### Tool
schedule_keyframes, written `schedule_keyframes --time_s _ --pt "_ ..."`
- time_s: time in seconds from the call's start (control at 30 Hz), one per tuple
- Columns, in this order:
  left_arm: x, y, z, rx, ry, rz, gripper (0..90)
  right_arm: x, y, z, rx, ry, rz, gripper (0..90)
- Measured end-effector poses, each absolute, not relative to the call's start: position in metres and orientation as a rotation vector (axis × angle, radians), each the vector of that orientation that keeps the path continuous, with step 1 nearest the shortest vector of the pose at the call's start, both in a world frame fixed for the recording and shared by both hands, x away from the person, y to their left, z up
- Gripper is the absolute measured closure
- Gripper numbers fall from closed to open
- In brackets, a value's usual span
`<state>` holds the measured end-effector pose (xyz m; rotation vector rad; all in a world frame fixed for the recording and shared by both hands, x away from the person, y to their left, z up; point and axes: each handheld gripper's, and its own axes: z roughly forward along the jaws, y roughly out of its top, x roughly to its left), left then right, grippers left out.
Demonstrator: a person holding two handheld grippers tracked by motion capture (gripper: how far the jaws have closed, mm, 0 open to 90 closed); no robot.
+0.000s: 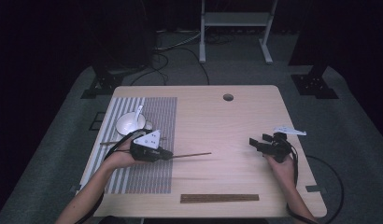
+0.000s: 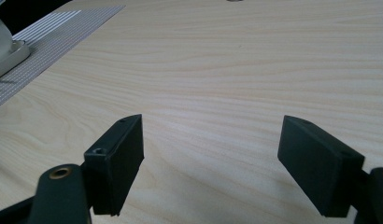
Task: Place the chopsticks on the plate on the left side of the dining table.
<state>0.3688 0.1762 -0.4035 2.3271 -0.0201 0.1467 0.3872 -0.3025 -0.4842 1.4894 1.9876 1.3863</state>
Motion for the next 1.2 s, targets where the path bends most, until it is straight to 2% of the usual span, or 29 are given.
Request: schedule_keyframes --time_s 1.2 --pt "0.381 0.22 -0.402 2.358 0.061 0.163 84.6 0.387 -0.301 -0.484 1.486 1.996 1.378 21.2"
